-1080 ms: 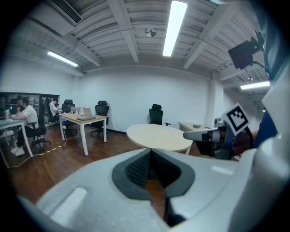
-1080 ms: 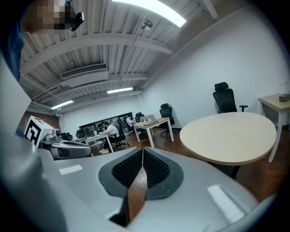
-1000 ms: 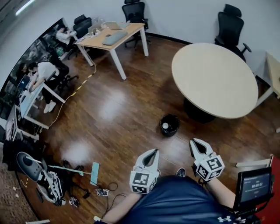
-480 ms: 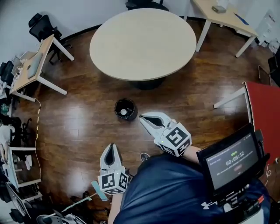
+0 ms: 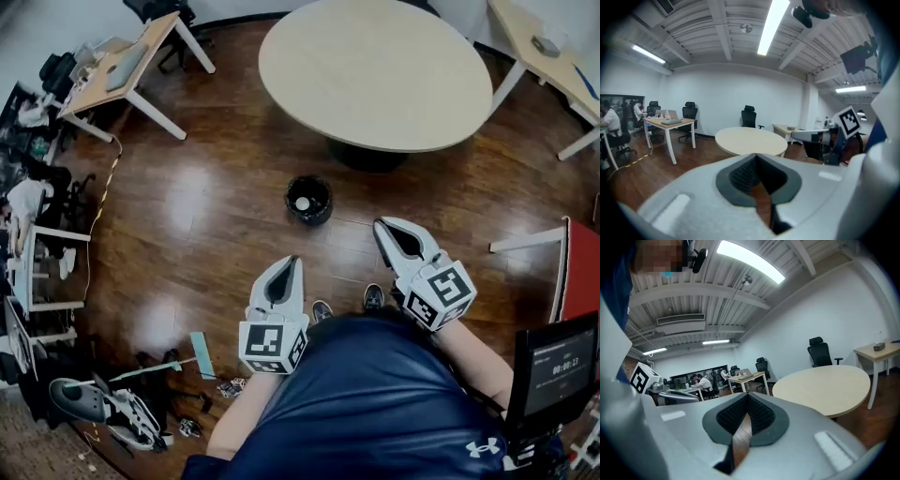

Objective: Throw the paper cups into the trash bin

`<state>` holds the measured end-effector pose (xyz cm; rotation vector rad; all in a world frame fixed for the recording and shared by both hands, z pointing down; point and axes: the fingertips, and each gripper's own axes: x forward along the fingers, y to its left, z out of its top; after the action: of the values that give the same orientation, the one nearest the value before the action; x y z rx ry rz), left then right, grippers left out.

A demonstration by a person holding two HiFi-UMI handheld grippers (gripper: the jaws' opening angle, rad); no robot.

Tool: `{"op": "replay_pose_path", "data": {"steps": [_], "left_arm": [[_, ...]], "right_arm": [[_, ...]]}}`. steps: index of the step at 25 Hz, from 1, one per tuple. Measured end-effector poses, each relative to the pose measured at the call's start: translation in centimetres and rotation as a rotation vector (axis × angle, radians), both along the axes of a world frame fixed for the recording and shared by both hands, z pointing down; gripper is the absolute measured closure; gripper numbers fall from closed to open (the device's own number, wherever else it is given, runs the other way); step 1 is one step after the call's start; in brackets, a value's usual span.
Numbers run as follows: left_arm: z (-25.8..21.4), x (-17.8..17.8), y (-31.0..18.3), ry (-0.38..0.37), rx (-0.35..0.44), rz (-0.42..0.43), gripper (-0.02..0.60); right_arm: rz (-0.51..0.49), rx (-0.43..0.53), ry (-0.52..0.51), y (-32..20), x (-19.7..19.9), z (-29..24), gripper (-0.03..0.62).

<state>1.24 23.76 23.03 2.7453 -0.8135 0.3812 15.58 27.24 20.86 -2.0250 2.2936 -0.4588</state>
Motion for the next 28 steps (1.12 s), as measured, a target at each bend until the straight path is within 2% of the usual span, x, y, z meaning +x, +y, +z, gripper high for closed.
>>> {"op": "replay_pose_path", "data": {"steps": [6,13,28], "left_arm": [[1.4,-3.3,-1.4,0.000,-0.041,-0.074,0.578],[2.1,-4.2,-3.1,0.003,-0.038,-0.122,0.578],[1.3,-5.0,-1.7,0.009,-0.047,-0.113,0.578]], "right_arm": [[-0.058,-0.043,-0.011,-2.3,-2.7,1.5,0.585],[-0.114,-0.057,-0.013,-4.3,-3.6,2.8,0.585],[-0.125,-0.071,-0.009,-2.9,-4.8,2.0,0.585]]}}
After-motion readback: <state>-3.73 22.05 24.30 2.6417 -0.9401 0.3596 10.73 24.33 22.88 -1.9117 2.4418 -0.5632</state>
